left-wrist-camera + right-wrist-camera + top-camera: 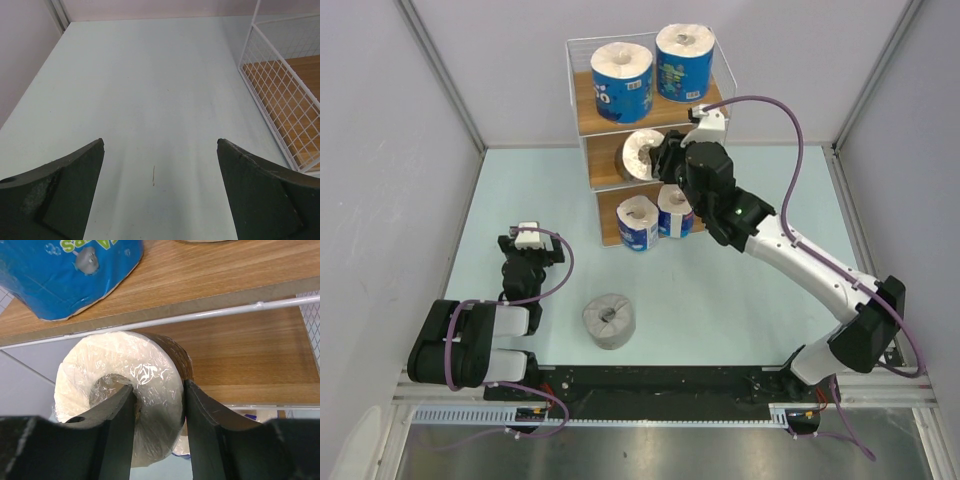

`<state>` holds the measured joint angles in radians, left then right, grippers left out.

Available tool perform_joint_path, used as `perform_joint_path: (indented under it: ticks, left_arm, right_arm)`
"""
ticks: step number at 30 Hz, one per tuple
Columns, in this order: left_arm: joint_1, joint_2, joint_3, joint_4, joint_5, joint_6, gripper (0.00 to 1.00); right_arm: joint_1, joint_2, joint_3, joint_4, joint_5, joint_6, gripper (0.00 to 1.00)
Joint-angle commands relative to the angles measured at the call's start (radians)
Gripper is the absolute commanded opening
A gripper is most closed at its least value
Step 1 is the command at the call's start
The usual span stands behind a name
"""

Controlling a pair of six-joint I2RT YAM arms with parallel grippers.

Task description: Place and organize the paper towels onto the shelf

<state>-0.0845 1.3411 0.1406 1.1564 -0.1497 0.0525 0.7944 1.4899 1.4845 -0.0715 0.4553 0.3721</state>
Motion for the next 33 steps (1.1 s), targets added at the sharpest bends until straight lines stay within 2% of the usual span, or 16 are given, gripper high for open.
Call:
perform_joint_path:
  ticks: [1, 13, 16, 20, 23, 29, 33]
  left_arm:
    - [0.006, 0.000, 0.027, 0.032, 0.019, -0.008, 1.00]
    - [0.006, -0.002, 0.027, 0.032, 0.019, -0.008, 1.00]
    - [0.006, 0.000, 0.027, 0.032, 0.019, -0.008, 1.00]
    - [0.006, 0.000, 0.027, 0.032, 0.019, -0.009, 1.00]
    - [0.006, -0.002, 0.027, 0.031, 0.019, -0.008, 1.00]
    - [0.006, -0.002, 0.027, 0.032, 0.019, -0.008, 1.00]
    - [0.008, -0.002, 0.027, 0.032, 0.019, -0.008, 1.00]
  right_arm:
    - [0.002, 0.032, 0.109, 0.098, 0.034, -0.042, 0.42]
    - [-0.007, 0.108, 0.146, 0.128, 0.062, -0.076, 0.43]
    - [-0.009, 0.122, 0.154, 0.122, 0.051, -0.076, 0.48]
    - [-0.014, 0.135, 0.151, 0.118, 0.051, -0.070, 0.64]
    - [-0.020, 0.135, 0.143, 0.124, 0.040, -0.056, 0.71]
    - [-0.023, 0.076, 0.091, 0.176, 0.002, -0.058, 0.75]
    - [0.003, -0.023, 0.004, 0.147, -0.033, -0.050, 0.75]
